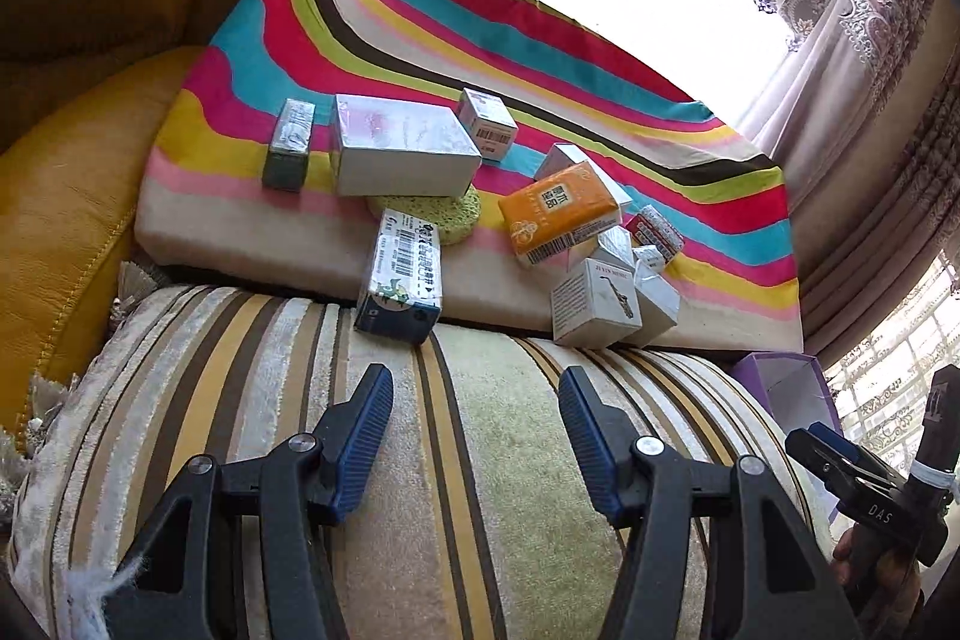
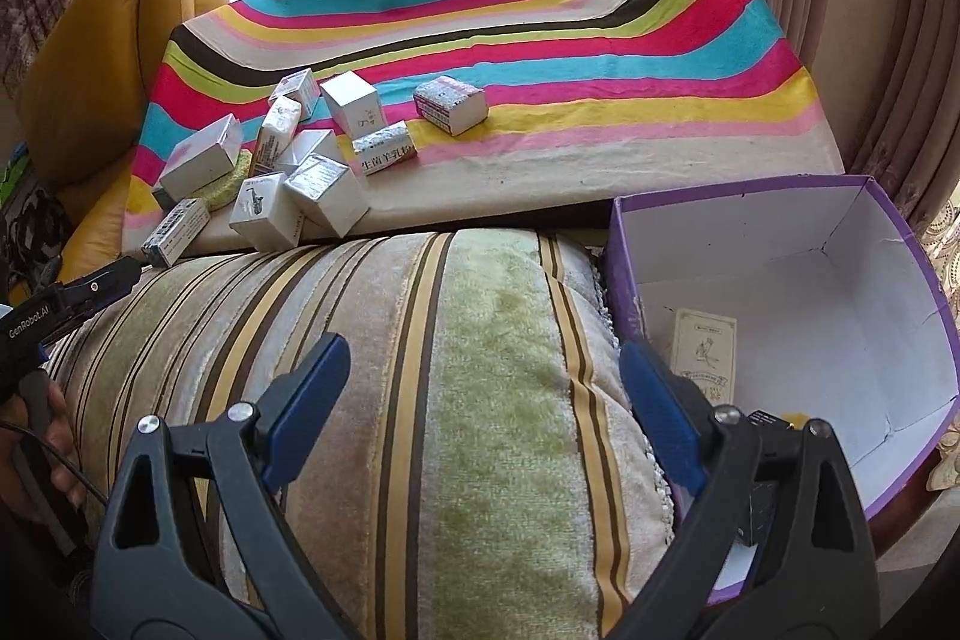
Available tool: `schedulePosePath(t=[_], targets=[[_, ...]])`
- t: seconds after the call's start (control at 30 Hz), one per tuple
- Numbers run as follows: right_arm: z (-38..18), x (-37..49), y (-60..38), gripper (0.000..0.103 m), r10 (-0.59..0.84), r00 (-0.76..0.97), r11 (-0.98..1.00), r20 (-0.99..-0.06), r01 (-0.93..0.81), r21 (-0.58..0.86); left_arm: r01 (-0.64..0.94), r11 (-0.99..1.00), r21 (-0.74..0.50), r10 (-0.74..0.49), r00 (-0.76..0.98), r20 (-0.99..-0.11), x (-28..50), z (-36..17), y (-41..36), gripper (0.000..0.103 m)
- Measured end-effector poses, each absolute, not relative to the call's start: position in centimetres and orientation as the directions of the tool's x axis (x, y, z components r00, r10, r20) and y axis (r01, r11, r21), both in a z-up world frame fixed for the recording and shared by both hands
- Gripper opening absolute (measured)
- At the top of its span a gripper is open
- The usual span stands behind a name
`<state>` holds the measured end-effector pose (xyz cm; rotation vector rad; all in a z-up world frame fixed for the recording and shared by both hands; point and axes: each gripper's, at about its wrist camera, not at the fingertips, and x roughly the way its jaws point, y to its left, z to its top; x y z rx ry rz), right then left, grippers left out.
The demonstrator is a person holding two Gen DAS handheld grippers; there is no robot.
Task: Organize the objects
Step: 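Return both grippers to the pile of boxes, then grasp the barcode medicine box with left gripper while right grasps the JIYIN MUSIC box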
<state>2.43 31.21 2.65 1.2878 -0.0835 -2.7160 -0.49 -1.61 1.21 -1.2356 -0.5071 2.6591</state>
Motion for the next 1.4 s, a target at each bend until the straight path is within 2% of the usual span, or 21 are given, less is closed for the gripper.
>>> schedulePosePath(t=[0.37, 0.67, 0.83, 0.93, 1.1, 1.17, 1.2, 1.27, 1.33, 1.4], targets=[[2.5, -0.4, 25.2, 0.093, -0.241, -0.592, -0.965, -0.769, 0.232, 0.124, 0.032, -0.95, -0.31, 0.229, -0.603, -0.764, -3.1, 0.6, -2.8, 0.059], [1.6, -3.5, 20.6, 0.092, -0.254, -0.545, -0.948, -0.799, 0.303, 0.094, 0.045, -0.958, -0.282, 0.209, -0.565, -0.798, -6.0, -0.1, -2.9, 0.059], [0.6, -5.1, 18.6, 0.08, -0.269, -0.495, -0.936, -0.826, 0.336, 0.104, 0.039, -0.963, -0.266, 0.202, -0.548, -0.812, -7.0, -0.4, -2.7, 0.058], [0.1, -6.1, 17.7, 0.079, -0.281, -0.473, -0.931, -0.835, 0.345, 0.118, 0.034, -0.966, -0.256, 0.199, -0.535, -0.821, -7.5, -0.7, -2.5, 0.058], [-0.5, -7.4, 16.2, 0.072, -0.287, -0.449, -0.925, -0.846, 0.359, 0.124, 0.034, -0.969, -0.246, 0.192, -0.524, -0.83, -8.0, -1.0, -2.4, 0.048], [-0.7, -8.0, 15.8, 0.069, -0.284, -0.443, -0.926, -0.85, 0.357, 0.123, 0.033, -0.969, -0.244, 0.191, -0.525, -0.829, -8.0, -1.1, -2.4, 0.041], [-0.9, -8.2, 15.6, 0.068, -0.282, -0.441, -0.926, -0.852, 0.356, 0.123, 0.033, -0.969, -0.244, 0.191, -0.525, -0.829, -8.0, -1.1, -2.4, 0.041], [-1.1, -8.5, 15.3, 0.062, -0.277, -0.439, -0.928, -0.854, 0.353, 0.12, 0.03, -0.969, -0.246, 0.194, -0.526, -0.828, -8.1, -1.2, -2.3, 0.04], [-1.3, -8.8, 15.1, 0.05, -0.278, -0.43, -0.927, -0.859, 0.355, 0.123, 0.027, -0.969, -0.247, 0.196, -0.528, -0.826, -7.8, -1.2, -2.3, 0.04], [-1.2, -8.7, 15.1, 0.049, -0.279, -0.434, -0.926, -0.857, 0.358, 0.12, 0.028, -0.967, -0.254, 0.2, -0.534, -0.821, -7.6, -1.1, -2.3, 0.04]])
